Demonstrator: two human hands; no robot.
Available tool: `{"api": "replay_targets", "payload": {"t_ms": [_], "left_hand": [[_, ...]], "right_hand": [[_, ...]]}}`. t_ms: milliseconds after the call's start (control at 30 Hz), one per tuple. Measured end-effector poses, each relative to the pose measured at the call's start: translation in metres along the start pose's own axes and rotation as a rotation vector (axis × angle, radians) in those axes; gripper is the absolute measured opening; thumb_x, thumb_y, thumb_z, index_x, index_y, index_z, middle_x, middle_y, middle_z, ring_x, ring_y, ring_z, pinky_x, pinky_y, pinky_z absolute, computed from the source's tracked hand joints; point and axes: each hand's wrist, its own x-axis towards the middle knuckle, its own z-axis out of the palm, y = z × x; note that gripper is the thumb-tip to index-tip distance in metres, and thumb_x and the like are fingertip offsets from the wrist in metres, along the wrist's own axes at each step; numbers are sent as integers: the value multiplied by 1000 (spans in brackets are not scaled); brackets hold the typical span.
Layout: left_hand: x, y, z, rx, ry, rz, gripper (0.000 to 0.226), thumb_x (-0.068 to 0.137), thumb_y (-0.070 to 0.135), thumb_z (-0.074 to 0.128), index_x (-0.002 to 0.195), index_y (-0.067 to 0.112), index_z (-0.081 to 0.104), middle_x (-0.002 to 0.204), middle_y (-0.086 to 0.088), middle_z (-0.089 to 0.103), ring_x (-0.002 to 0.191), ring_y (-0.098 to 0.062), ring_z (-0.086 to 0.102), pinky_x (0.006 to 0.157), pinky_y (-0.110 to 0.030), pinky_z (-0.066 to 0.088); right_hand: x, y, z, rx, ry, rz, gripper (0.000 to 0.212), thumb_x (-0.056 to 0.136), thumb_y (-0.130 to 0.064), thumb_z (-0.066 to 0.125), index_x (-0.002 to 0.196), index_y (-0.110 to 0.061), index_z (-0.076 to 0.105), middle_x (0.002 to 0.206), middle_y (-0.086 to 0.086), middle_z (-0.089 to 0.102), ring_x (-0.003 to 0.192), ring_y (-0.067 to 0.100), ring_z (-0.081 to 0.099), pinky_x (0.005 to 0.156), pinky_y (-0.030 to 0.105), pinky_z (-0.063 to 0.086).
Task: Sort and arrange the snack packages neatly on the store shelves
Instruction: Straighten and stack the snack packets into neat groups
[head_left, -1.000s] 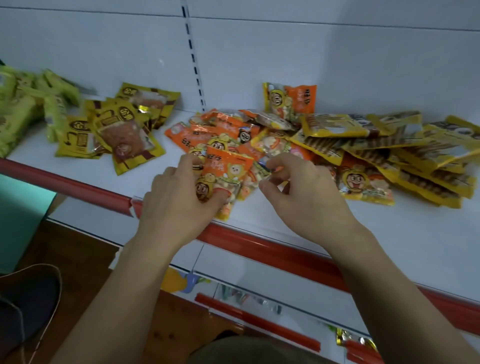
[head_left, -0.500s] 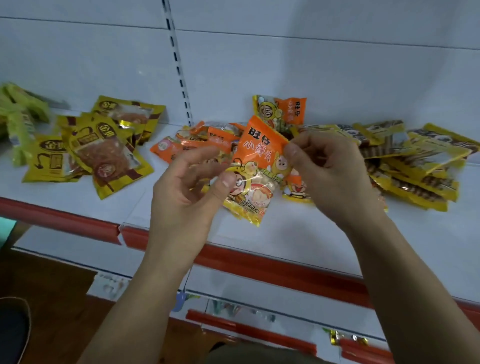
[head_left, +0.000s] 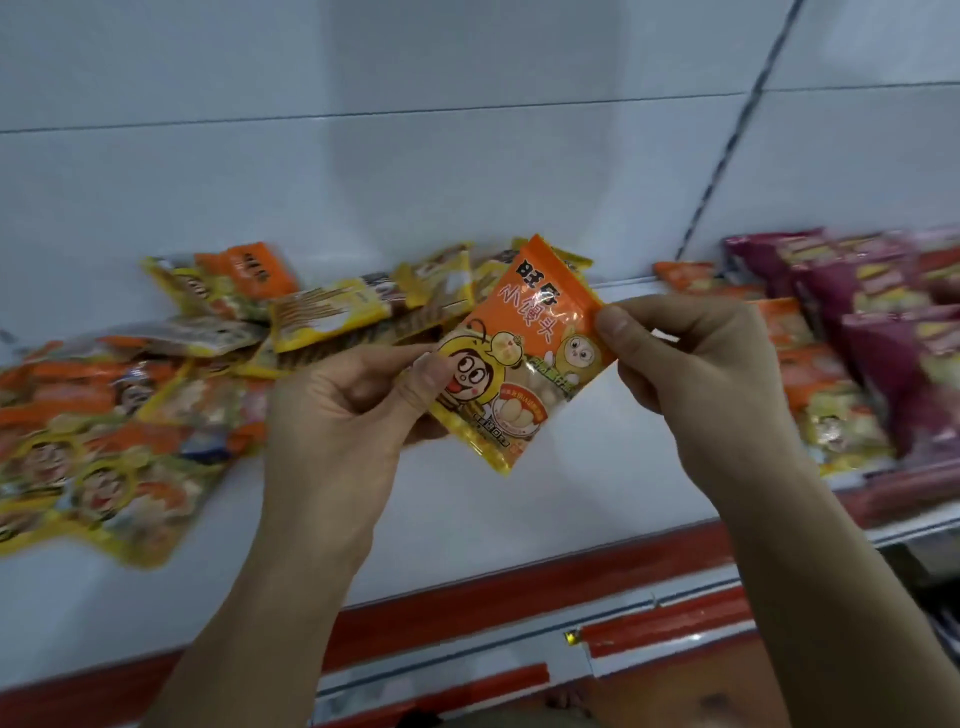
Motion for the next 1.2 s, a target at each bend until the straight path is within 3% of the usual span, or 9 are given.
{"api": "replay_targets", "payload": {"t_ms": [167, 300, 367, 500, 633, 767, 900, 1067, 1200], "left_hand": [[2, -6, 81, 55, -60, 10, 12, 75, 27, 74, 86, 23, 76, 78, 1, 78, 66, -20, 75, 57, -31, 61], [20, -11, 134, 214, -89, 71, 16, 94, 20, 67, 106, 27, 61, 79, 4, 77, 64, -15, 75, 54, -28, 59], [29, -18, 155, 376, -91, 132, 20, 100, 16, 61, 101, 32, 48, 77, 3, 76, 63, -10, 73, 55, -31, 55], [44, -40, 184, 753, -131, 214, 20, 100, 14, 58, 91, 29, 48, 74, 9, 72, 60, 2, 66, 55, -25, 50], [68, -59, 199, 973, -127, 208, 7, 97, 16, 57, 99, 20, 52, 81, 0, 72, 70, -22, 69, 65, -44, 58], [80, -71, 208, 1145, -157, 203, 12, 93, 15, 61, 104, 12, 58, 90, -9, 70, 83, -30, 68, 64, -36, 48], [82, -77, 215, 1220, -141, 215, 18, 91, 16, 62, 107, 11, 59, 98, -11, 70, 89, -33, 67, 64, -34, 43], [84, -79, 217, 1292, -129, 268, 17, 91, 16, 60, 107, 12, 59, 105, -11, 68, 94, -33, 66, 64, -30, 35], [82, -76, 213, 1251, -140, 257, 23, 97, 16, 51, 119, 12, 52, 100, -15, 68, 85, -36, 66, 58, -33, 38]], "right_hand": [[30, 2, -75, -154, 94, -7, 14, 92, -16, 72, 80, -17, 79, 59, -13, 69, 53, -1, 58, 54, 15, 42], [92, -1, -127, -450, -69, -120, 11, 91, -21, 75, 81, -25, 78, 68, -20, 73, 61, -2, 66, 57, 13, 47], [131, 4, -141, -618, -170, -121, 8, 89, -26, 77, 82, -25, 78, 71, -16, 73, 63, -1, 65, 61, 16, 52], [187, 26, -136, -931, -374, -194, 7, 89, -26, 78, 88, -20, 81, 74, -14, 69, 61, -6, 62, 71, 20, 56], [213, 52, -109, -1147, -418, -276, 5, 91, -24, 75, 89, -22, 79, 85, -4, 73, 74, 14, 66, 68, 32, 56], [221, 63, -95, -1338, -458, -355, 2, 92, -23, 73, 93, -24, 74, 95, 4, 70, 83, 27, 66, 65, 33, 51], [215, 69, -93, -1564, -502, -463, 18, 94, 0, 58, 100, -13, 68, 98, 13, 66, 88, 35, 65, 63, 35, 41], [210, 72, -90, -1692, -511, -506, 23, 93, 5, 55, 83, -14, 47, 99, 14, 67, 93, 37, 67, 63, 37, 41], [206, 63, -95, -1635, -453, -474, 5, 97, -13, 64, 96, -8, 63, 97, 15, 68, 91, 37, 67, 64, 37, 41]]}}
